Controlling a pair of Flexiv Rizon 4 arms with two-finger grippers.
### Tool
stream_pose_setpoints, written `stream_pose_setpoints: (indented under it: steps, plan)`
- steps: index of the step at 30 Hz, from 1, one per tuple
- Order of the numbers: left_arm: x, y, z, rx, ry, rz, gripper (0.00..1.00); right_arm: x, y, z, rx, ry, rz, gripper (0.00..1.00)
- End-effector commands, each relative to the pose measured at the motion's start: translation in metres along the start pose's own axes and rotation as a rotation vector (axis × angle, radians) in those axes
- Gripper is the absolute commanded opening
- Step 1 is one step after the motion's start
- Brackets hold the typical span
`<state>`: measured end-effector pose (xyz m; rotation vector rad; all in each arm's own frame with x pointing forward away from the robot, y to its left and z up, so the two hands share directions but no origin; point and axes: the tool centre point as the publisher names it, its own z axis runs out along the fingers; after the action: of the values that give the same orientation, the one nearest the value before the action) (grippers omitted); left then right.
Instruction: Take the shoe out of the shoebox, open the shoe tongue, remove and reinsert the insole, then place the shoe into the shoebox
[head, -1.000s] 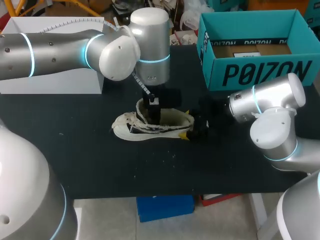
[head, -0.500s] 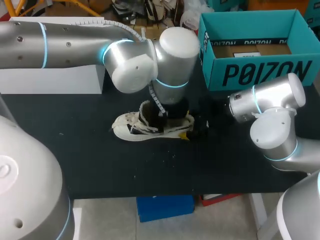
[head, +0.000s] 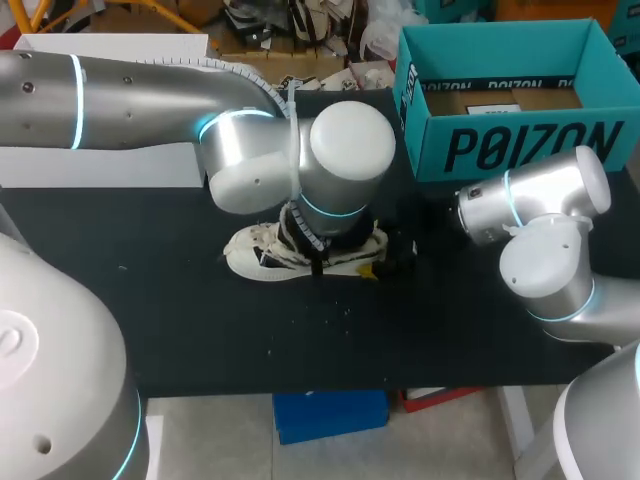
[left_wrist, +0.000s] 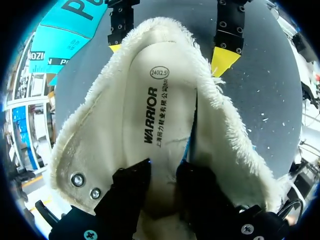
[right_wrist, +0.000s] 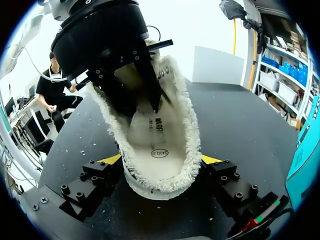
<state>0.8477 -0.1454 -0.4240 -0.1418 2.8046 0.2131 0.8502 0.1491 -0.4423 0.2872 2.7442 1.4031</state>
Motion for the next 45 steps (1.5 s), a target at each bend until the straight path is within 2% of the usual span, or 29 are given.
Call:
stream_pose_setpoints:
  steps: [1, 9, 13, 18, 21, 22, 23, 34, 45]
  plan:
    - [0.0, 0.012, 0.022, 0.035, -0.069, 0.002, 0.32, -0.001, -0.001, 0.0, 0.003, -0.001, 0.002, 0.0]
    - [-0.005, 0.011, 0.022, 0.059, -0.144, 0.016, 0.3, -0.001, -0.001, 0.0, 0.003, -0.001, 0.002, 0.0]
    - [-0.003, 0.01, 0.016, 0.04, -0.213, -0.002, 0.28, -0.001, -0.001, 0.0, 0.003, -0.001, 0.002, 0.0]
    - [-0.001, 0.005, 0.015, 0.04, -0.231, 0.0, 0.25, -0.001, -0.001, 0.0, 0.003, -0.001, 0.002, 0.0]
    - [-0.003, 0.005, 0.019, 0.065, -0.192, 0.007, 0.19, -0.001, -0.001, 0.0, 0.003, -0.001, 0.002, 0.0]
    - [-0.003, 0.005, 0.02, 0.083, -0.174, 0.013, 0.04, -0.001, -0.001, 0.0, 0.003, -0.001, 0.002, 0.0]
    - [-0.003, 0.005, 0.02, 0.098, -0.151, 0.024, 0.0, -0.001, -0.001, 0.0, 0.003, -0.001, 0.002, 0.0]
    - [-0.003, 0.012, 0.004, 0.232, 0.029, 0.093, 0.0, -0.001, -0.001, 0.0, 0.003, -0.001, 0.002, 0.0]
    - [-0.005, 0.011, -0.027, 0.345, 0.113, 0.108, 0.0, -0.001, -0.001, 0.0, 0.003, -0.001, 0.002, 0.0]
